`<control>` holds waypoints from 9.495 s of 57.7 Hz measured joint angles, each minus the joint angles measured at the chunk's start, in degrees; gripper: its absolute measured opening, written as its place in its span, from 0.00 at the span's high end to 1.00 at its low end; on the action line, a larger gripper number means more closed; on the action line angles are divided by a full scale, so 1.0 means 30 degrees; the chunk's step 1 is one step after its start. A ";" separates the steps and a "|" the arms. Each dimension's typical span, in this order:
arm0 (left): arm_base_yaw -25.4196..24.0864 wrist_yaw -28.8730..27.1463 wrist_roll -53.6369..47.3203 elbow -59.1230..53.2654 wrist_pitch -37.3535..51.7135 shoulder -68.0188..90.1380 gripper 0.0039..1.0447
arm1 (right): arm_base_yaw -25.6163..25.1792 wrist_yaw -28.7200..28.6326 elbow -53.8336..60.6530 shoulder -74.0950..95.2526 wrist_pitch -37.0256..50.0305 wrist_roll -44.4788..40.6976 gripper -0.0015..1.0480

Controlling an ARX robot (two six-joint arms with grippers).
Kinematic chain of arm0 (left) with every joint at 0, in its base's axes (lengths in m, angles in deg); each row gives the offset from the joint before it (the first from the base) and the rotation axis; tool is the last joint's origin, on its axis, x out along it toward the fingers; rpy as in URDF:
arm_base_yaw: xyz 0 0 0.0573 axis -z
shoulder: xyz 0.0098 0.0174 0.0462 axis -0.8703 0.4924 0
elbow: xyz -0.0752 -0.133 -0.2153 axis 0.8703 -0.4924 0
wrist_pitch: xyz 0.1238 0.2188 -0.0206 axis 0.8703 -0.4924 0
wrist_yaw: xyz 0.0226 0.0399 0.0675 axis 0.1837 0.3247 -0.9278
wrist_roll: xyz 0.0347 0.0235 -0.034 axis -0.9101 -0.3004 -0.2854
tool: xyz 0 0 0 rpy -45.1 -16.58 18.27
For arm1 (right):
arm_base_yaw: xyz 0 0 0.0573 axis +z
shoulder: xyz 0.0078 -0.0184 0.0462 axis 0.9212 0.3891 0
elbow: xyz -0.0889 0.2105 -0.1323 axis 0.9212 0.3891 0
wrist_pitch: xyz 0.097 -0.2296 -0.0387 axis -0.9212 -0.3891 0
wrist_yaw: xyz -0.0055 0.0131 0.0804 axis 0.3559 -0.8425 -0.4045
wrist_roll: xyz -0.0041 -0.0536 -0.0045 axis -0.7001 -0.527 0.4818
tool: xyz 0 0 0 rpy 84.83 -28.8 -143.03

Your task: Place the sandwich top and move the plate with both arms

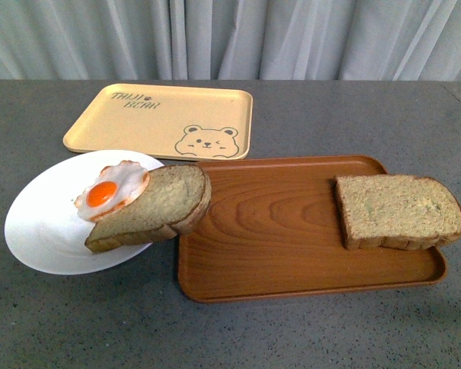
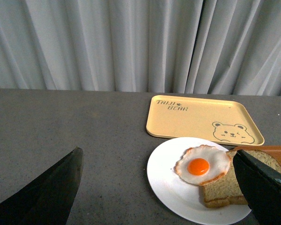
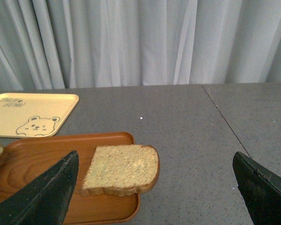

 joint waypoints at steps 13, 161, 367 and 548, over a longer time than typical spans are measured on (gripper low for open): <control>0.0000 0.0000 0.0000 0.0000 0.0000 0.0000 0.08 | 0.0000 0.0000 0.0000 0.0000 0.0000 0.0000 0.09; 0.0000 0.0000 0.0000 0.0000 0.0000 0.0000 0.08 | 0.6433 -0.5931 -2.0407 3.5518 1.0018 1.1963 0.98; 0.0000 0.0000 -0.0007 0.0000 0.0000 0.0000 0.08 | 0.0073 -0.0007 0.0000 0.1384 0.0838 0.0044 0.98; -0.0714 0.7664 2.0691 0.8488 1.5562 3.3565 0.98 | 0.0073 -0.0007 0.0000 0.0000 0.0015 0.0007 0.09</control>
